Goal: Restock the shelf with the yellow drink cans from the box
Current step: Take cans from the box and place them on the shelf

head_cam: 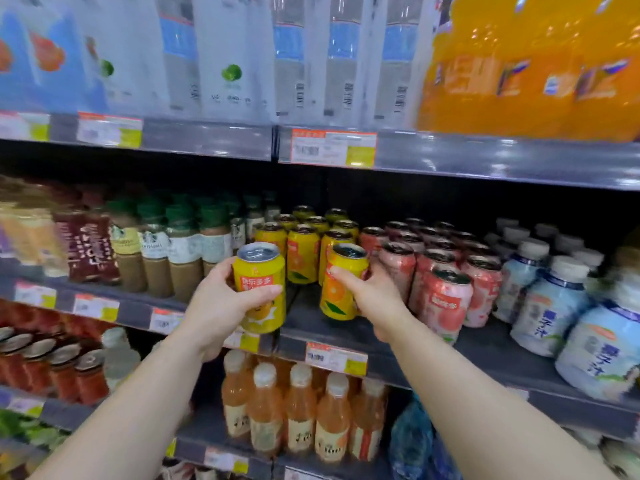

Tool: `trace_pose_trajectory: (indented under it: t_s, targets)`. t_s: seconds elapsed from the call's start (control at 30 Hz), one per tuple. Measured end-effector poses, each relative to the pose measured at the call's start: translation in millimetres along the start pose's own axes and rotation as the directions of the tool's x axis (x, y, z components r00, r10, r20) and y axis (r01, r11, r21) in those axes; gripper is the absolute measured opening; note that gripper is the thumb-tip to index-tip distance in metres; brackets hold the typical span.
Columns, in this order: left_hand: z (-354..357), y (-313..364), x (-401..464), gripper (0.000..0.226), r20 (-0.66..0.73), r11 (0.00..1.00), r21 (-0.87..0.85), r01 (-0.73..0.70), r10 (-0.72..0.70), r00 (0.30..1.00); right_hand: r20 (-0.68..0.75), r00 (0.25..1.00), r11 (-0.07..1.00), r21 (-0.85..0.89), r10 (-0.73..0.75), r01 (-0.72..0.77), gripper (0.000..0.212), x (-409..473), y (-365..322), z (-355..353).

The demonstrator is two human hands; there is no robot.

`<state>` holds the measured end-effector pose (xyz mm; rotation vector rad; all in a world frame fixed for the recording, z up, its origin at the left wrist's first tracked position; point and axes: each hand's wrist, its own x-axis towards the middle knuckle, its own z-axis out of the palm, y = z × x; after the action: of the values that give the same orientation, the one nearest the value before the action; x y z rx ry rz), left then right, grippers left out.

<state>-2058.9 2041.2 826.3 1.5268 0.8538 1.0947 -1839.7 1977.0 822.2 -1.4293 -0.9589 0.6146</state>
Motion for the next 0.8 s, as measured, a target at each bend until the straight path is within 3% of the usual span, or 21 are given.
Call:
trace_pose_trajectory:
  t_s: [0.17,0.4,0.5,0.63,0.8]
  targets:
    - [-9,-6,15,0.042,0.003,0.999,-0.037,0.015,-0.015,1.0,-0.08,0.997,0.991,-0.136,-0.008,-0.003,0.054,10,12,11]
    - [-8,-10,22,0.069,0.057,0.997,-0.077,0.024,-0.02,0.998,-0.086,0.996,0.926,-0.373,0.02,-0.051,0.083,13,25,10]
    - [-7,-9,24,0.073,0.078,0.995,-0.102,0.024,-0.016,0.997,-0.087,0.996,0.934,-0.354,0.025,-0.054,0.078,12,25,10]
    - [-5,-7,27,0.076,0.094,0.994,-0.11,0.024,-0.014,0.995,0.013,0.997,0.952,-0.3,0.072,-0.064,0.075,13,23,5]
    - [-2,-7,32,0.08,0.114,0.995,-0.097,0.022,-0.01,0.993,0.04,0.993,0.956,-0.276,0.112,-0.097,0.083,11,23,8]
